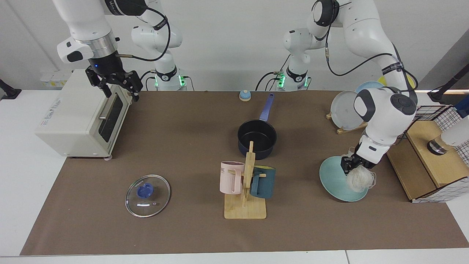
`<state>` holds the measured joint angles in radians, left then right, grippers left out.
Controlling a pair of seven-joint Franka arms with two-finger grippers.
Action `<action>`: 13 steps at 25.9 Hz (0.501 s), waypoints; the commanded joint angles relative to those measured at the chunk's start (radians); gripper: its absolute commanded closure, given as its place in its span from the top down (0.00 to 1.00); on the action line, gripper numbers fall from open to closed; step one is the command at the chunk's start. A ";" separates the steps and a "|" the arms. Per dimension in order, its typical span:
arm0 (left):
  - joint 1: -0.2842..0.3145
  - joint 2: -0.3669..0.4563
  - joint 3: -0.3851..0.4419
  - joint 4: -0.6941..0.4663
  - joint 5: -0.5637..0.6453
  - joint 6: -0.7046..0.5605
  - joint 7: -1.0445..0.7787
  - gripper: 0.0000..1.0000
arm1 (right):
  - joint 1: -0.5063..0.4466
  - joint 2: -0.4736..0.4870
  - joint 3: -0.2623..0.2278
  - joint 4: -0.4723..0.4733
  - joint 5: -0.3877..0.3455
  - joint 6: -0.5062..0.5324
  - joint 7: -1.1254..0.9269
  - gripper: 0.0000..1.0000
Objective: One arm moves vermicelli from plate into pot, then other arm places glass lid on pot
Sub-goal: 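Grasp the vermicelli with the left gripper and lift it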
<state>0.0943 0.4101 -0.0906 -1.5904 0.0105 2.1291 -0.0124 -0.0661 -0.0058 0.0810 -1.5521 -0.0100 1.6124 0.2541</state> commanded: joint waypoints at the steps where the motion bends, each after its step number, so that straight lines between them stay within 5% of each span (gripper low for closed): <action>1: -0.027 -0.131 0.000 -0.049 0.010 -0.145 -0.067 0.00 | -0.035 -0.009 0.010 -0.009 0.018 -0.018 -0.004 1.00; 7: -0.096 -0.270 -0.021 -0.206 0.009 -0.135 -0.190 0.00 | -0.089 -0.026 0.008 -0.002 0.024 -0.078 -0.007 1.00; 13: -0.195 -0.310 -0.021 -0.258 0.009 -0.138 -0.339 0.00 | -0.083 -0.026 0.010 0.000 0.022 -0.078 -0.009 1.00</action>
<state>-0.0252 0.1663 -0.1241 -1.7627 0.0104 1.9752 -0.2435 -0.1386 -0.0224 0.0773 -1.5508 -0.0100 1.5513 0.2539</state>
